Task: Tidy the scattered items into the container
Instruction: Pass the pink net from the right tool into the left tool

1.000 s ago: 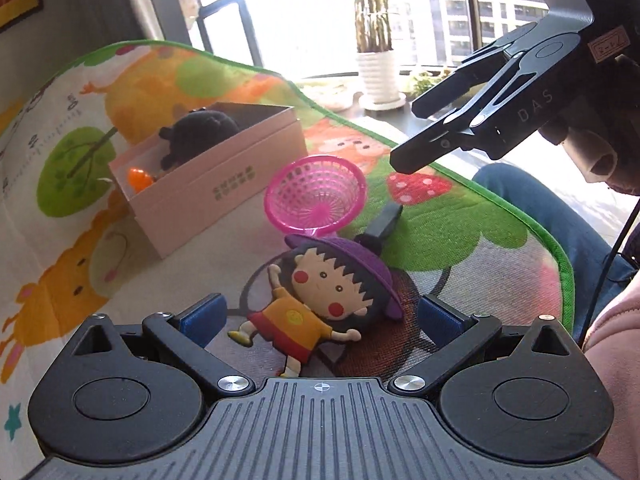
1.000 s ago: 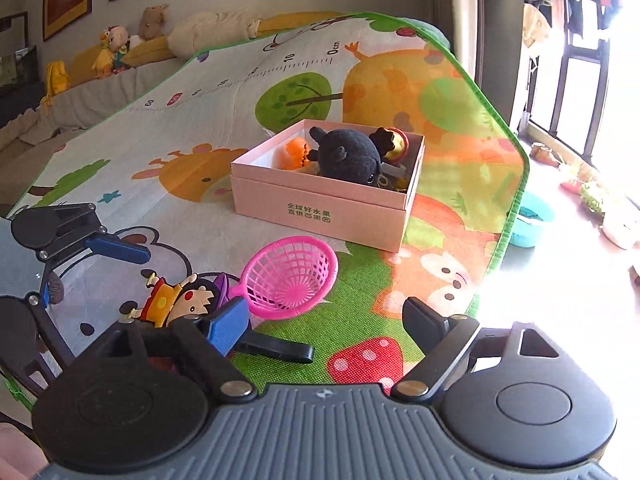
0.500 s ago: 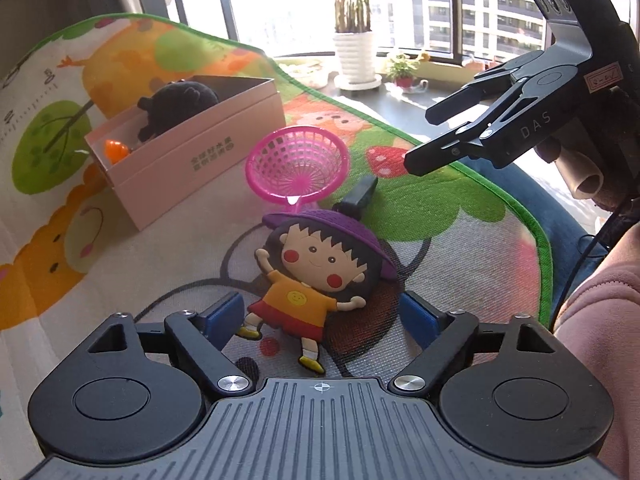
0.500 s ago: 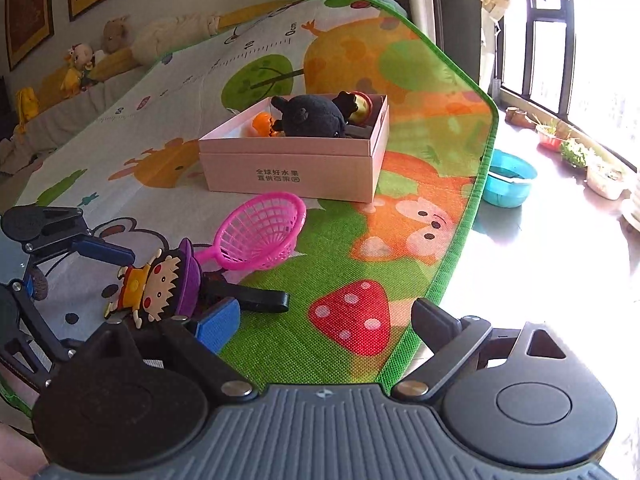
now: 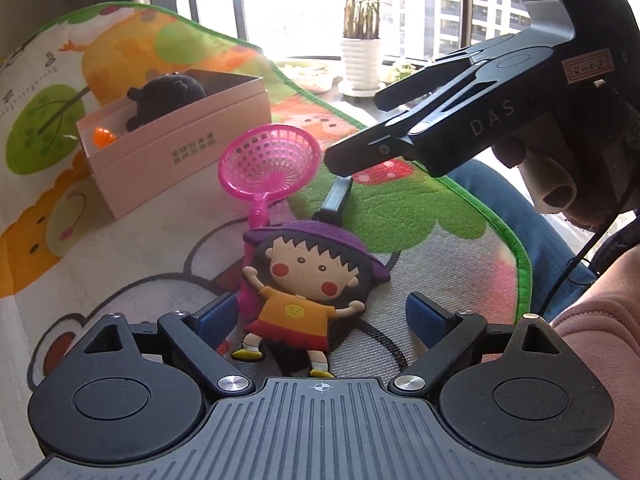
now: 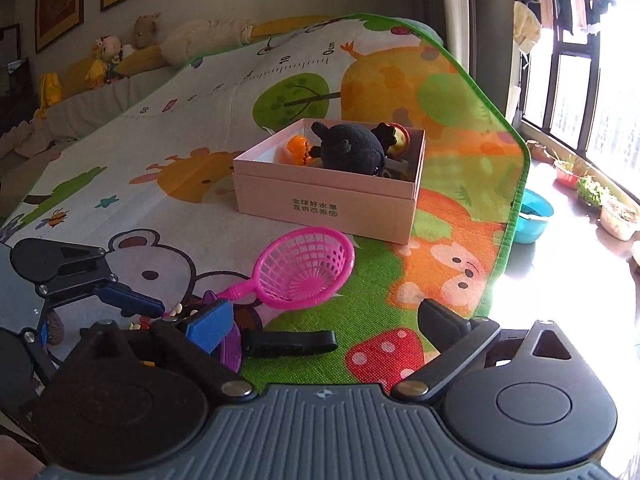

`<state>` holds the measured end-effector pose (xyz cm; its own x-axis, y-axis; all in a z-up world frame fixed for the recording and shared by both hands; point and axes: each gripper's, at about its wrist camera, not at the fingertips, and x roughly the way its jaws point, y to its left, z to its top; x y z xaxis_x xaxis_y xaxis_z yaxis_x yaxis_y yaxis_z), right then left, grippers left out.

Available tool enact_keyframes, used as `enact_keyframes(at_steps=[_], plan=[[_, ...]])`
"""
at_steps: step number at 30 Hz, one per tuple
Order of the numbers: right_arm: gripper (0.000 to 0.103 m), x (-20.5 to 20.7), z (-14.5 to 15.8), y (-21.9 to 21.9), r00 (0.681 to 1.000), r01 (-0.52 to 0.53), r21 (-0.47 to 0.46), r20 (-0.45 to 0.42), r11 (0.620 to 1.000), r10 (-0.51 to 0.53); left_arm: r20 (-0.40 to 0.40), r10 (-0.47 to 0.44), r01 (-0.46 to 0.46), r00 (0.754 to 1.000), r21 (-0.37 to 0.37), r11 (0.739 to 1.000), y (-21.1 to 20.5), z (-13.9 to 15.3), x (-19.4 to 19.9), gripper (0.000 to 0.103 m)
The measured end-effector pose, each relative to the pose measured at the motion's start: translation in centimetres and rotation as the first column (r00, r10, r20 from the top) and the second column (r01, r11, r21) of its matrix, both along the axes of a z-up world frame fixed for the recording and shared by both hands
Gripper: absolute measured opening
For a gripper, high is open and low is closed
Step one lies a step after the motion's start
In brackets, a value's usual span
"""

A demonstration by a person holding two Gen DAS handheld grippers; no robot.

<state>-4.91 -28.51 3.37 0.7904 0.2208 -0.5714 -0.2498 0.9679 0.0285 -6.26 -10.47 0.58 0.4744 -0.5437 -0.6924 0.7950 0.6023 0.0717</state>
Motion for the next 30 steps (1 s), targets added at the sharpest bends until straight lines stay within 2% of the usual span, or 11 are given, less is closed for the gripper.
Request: enact_keyframes(at_steps=[6, 8, 9, 11, 16, 20, 22, 25, 28, 29, 30], plan=[[0.103, 6.0, -1.3, 3.0, 0.987, 0.097, 0.029, -0.134, 0.995, -0.093, -0.027, -0.022, 0.021, 0.999, -0.038, 0.999, 0.1, 0.0, -1.2, 0.095], [0.103, 7.4, -2.0, 4.0, 0.982, 0.104, 0.010, -0.160, 0.994, -0.101, -0.029, -0.025, 0.023, 0.999, -0.053, 0.998, 0.4, 0.0, -1.6, 0.096], [0.101, 7.8, -2.2, 4.4, 0.981, 0.103, -0.009, -0.166, 0.995, -0.103, -0.030, -0.021, 0.020, 0.999, -0.061, 0.998, 0.5, 0.0, -1.6, 0.097], [0.082, 8.2, -2.7, 4.9, 0.978, 0.081, -0.040, -0.191, 0.996, -0.087, -0.025, 0.003, -0.005, 1.000, -0.077, 0.997, 1.0, 0.1, -1.4, 0.097], [0.079, 7.7, -2.3, 4.1, 0.977, 0.066, -0.009, -0.201, 0.998, -0.066, -0.017, 0.100, -0.101, 0.995, -0.108, 0.989, 2.4, 0.4, -0.2, 0.098], [0.075, 8.0, -1.0, 4.1, 0.978, 0.029, 0.090, -0.206, 0.996, -0.010, 0.005, 0.187, -0.185, 0.982, -0.104, 0.977, 3.1, 0.7, 0.7, 0.099], [0.055, 8.9, -0.6, 4.7, 0.970, 0.013, 0.149, -0.243, 0.989, 0.024, 0.022, 0.217, -0.214, 0.976, -0.099, 0.972, 3.6, 0.8, 0.8, 0.100], [0.055, 10.4, -0.7, 6.5, 0.946, -0.019, 0.234, -0.310, 0.972, 0.093, 0.032, 0.259, -0.255, 0.965, -0.099, 0.962, 4.7, 1.1, 0.7, 0.100], [0.056, 10.7, -1.3, 9.2, 0.924, -0.103, 0.268, -0.332, 0.958, 0.192, 0.036, 0.304, -0.300, 0.952, -0.092, 0.950, 6.1, 1.2, 0.5, 0.101], [0.058, 10.6, -1.3, 10.0, 0.914, -0.136, 0.281, -0.334, 0.950, 0.230, 0.035, 0.318, -0.315, 0.947, -0.088, 0.945, 6.6, 1.1, 0.5, 0.101], [0.065, 10.3, -1.3, 10.5, 0.908, -0.161, 0.288, -0.332, 0.944, 0.256, 0.035, 0.333, -0.329, 0.942, -0.082, 0.941, 7.0, 1.0, 0.6, 0.101]])
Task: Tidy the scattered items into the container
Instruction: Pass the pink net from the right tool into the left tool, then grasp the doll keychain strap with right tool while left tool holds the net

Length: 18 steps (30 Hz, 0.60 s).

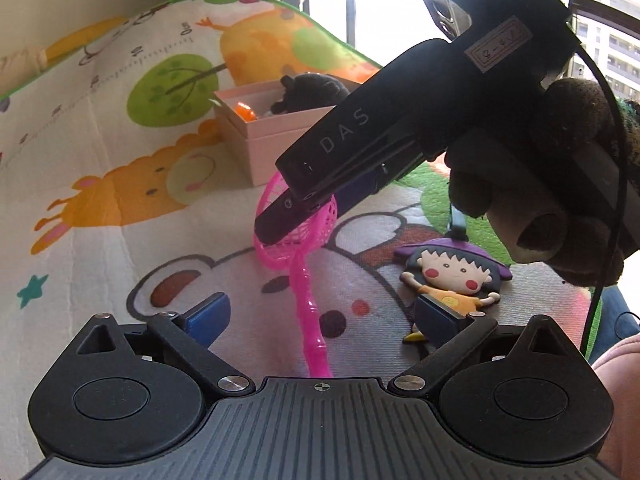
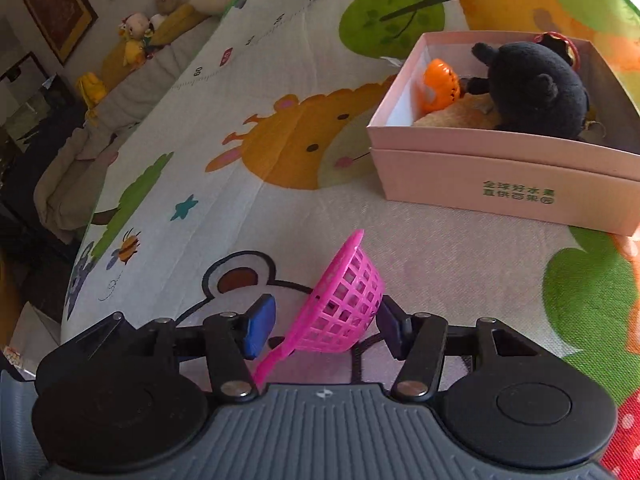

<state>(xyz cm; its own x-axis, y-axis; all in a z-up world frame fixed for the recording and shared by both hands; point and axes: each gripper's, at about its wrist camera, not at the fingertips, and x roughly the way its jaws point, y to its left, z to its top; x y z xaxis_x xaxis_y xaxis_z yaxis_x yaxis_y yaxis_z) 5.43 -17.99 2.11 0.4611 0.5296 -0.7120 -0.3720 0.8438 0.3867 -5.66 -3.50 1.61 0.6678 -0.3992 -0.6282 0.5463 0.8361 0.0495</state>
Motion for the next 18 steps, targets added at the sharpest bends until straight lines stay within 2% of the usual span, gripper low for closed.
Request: enact_keyframes(at_steps=[1, 3, 6, 9, 12, 14, 18], plan=[[0.073, -0.4, 0.3, 0.3, 1.000, -0.015, 0.001, 0.015, 1.000, 0.015, 0.000, 0.017, -0.017, 1.000, 0.008, 1.000, 0.4, -0.1, 0.0, 0.101], [0.081, -1.4, 1.5, -0.2, 0.996, -0.020, -0.014, 0.081, 1.000, 0.021, 0.003, 0.050, -0.050, 0.999, 0.027, 0.998, 1.0, -0.3, 0.4, 0.101], [0.088, -3.3, 3.2, -2.9, 0.980, 0.021, -0.083, 0.198, 0.996, -0.004, 0.006, 0.080, -0.081, 0.997, 0.027, 0.996, 1.8, -0.5, 0.6, 0.101], [0.095, -5.3, 3.7, -6.8, 0.963, 0.091, -0.174, 0.266, 0.980, -0.043, 0.017, 0.091, -0.091, 0.996, -0.011, 0.996, 1.9, 0.0, 0.6, 0.102], [0.097, -7.0, 2.5, -10.5, 0.967, 0.148, -0.237, 0.237, 0.960, -0.090, 0.041, 0.108, -0.105, 0.993, -0.065, 0.992, 1.5, 0.6, 0.8, 0.103], [0.097, -8.1, 1.1, -11.8, 0.975, 0.148, -0.276, 0.199, 0.950, -0.094, 0.050, 0.142, -0.137, 0.989, -0.094, 0.986, 0.9, 0.5, 1.7, 0.103], [0.097, -9.3, -0.7, -12.1, 0.979, 0.126, -0.356, 0.196, 0.926, -0.058, 0.033, 0.209, -0.204, 0.977, -0.111, 0.973, 0.9, -0.5, 3.8, 0.103]])
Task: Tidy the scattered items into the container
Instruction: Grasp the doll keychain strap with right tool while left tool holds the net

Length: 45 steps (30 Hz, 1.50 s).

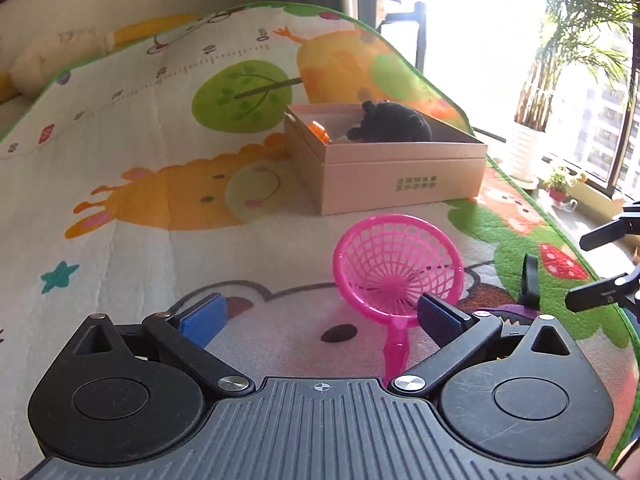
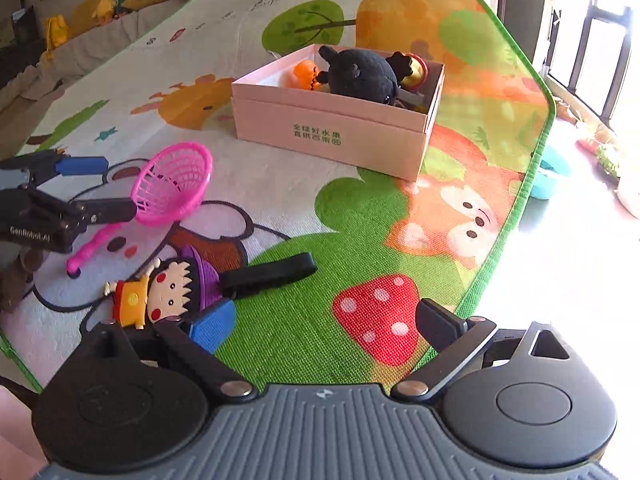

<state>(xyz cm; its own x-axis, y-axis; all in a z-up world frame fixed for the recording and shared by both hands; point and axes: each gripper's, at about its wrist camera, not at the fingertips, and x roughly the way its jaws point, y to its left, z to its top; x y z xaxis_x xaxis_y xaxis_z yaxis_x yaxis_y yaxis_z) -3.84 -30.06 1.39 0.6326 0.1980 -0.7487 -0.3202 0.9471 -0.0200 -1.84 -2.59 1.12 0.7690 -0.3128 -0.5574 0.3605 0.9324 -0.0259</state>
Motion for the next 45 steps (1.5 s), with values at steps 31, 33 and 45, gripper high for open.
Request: enact_keyframes(at_steps=[31, 33, 45], plan=[[0.100, -2.4, -0.2, 10.0, 0.970, -0.243, 0.027, -0.003, 0.970, 0.243, -0.096, 0.044, -0.058, 0.994, -0.147, 0.987, 2.3, -0.8, 1.5, 0.103], [0.100, -2.7, -0.6, 10.5, 0.962, -0.272, -0.025, -0.010, 0.962, 0.272, -0.096, 0.044, -0.059, 0.994, -0.151, 0.987, 2.3, -0.8, 1.5, 0.103], [0.103, -1.1, -0.1, 2.7, 0.994, -0.031, -0.225, 0.100, 0.974, 0.055, -0.095, 0.045, -0.060, 0.994, -0.157, 0.986, 2.4, -0.8, 1.5, 0.103]])
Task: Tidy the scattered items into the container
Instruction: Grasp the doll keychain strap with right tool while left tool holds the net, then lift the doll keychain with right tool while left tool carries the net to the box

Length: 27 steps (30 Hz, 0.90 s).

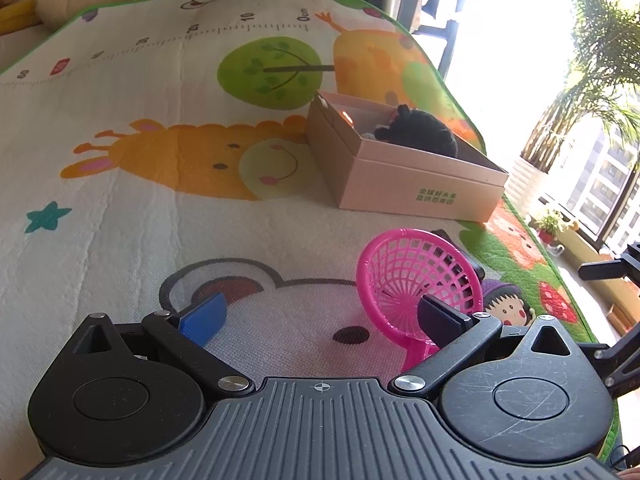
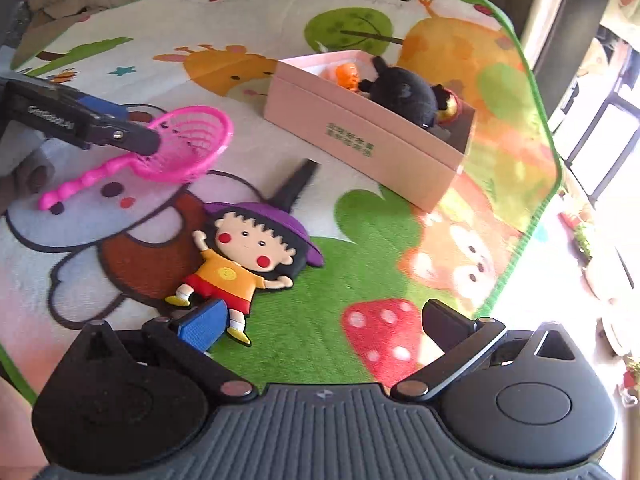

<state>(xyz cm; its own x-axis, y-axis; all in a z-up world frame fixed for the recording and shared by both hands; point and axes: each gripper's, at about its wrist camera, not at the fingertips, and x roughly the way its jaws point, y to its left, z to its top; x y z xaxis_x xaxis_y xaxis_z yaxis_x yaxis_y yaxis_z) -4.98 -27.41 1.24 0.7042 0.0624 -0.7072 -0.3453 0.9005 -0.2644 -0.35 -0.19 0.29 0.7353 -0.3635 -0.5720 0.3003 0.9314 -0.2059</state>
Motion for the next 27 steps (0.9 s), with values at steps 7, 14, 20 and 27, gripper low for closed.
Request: enact_keyframes(at_steps=[7, 14, 20, 27], plan=[[0.103, 1.1, 0.1, -1.0, 0.997, 0.060, 0.323, -0.073, 0.944, -0.039, 0.000, 0.000, 0.000, 1.000, 0.000, 1.000, 0.0, 0.0, 0.0, 0.103], [0.096, 3.0, -1.5, 3.1, 0.997, 0.074, 0.289, -0.048, 0.954, -0.063, 0.001, 0.000, 0.000, 1.000, -0.010, 1.000, 0.1, 0.0, 0.0, 0.103], [0.071, 2.8, -1.0, 3.0, 0.998, 0.062, 0.295, -0.028, 0.953, -0.056, 0.000, -0.019, 0.019, 1.000, -0.043, 0.999, 0.5, 0.3, -0.2, 0.103], [0.071, 0.9, -0.6, 0.6, 0.992, 0.121, 0.319, 0.004, 0.940, -0.129, 0.041, -0.193, 0.190, 0.980, 0.073, 0.979, -3.5, 2.3, -2.4, 0.103]])
